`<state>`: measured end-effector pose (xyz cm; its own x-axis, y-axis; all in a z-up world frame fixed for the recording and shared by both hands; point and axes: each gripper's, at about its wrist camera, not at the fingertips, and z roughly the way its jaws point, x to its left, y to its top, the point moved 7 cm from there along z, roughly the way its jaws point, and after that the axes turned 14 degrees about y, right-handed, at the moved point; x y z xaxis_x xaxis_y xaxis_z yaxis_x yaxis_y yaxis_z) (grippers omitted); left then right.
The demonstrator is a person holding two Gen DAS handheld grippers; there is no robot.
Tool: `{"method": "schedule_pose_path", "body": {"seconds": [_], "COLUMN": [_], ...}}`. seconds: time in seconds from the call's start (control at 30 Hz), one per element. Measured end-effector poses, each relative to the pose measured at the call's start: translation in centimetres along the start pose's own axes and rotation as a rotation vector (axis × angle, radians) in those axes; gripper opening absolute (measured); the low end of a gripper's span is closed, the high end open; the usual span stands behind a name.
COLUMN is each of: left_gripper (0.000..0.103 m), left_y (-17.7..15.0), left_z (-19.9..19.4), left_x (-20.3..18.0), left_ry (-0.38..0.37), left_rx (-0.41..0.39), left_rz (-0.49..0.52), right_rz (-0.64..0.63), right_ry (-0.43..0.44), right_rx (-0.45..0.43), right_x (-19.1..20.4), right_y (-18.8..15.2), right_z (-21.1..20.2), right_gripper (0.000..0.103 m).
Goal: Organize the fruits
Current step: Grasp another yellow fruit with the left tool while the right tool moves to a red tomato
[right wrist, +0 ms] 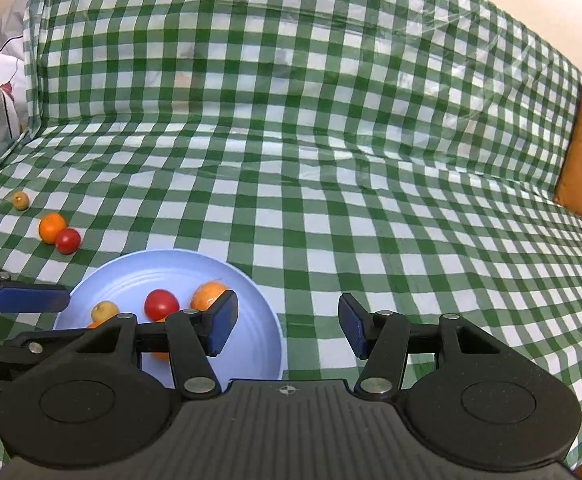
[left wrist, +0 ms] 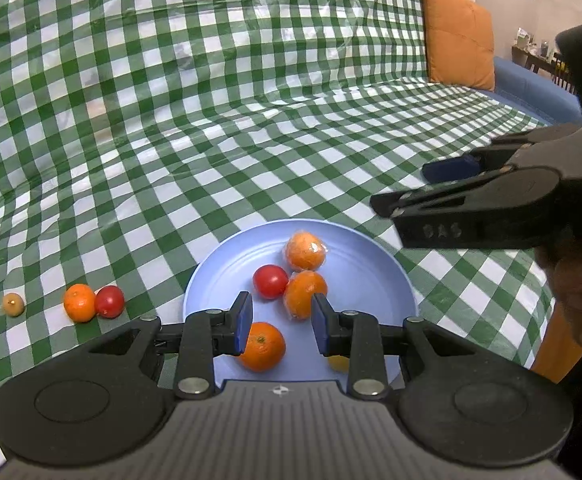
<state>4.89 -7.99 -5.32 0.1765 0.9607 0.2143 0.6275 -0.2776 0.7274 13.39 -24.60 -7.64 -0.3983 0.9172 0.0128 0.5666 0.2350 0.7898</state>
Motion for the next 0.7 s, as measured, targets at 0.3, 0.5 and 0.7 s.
{"method": "schedule_pose_path", "body": {"seconds": [0.3,0.5,0.7], "left_gripper": [0.035,0.035,0.036], "left_y": [-0.4,-1.6,-3.4], "left_z": [0.1,-0.4,-1.5], "left_x": [2.8,5.8,11.9], "left_ry": [0.066,0.133,0.208], "left_rx": [0.047,0.094,0.136], "left_rz": [-0.058,0.022,-0.017], "right_rz": [0.041,0.061,0.091], "right_ry": [-0.02,0.0,0.041], "right_rx": [-0.052,-0.063,-0.095], "right_x": [0.0,0.8,1.9], "right_y": [0.7,1.0,1.9], "right_z": [-0.8,-0.9,-1.2], "right_gripper": [0.065,0.065,0.065]}}
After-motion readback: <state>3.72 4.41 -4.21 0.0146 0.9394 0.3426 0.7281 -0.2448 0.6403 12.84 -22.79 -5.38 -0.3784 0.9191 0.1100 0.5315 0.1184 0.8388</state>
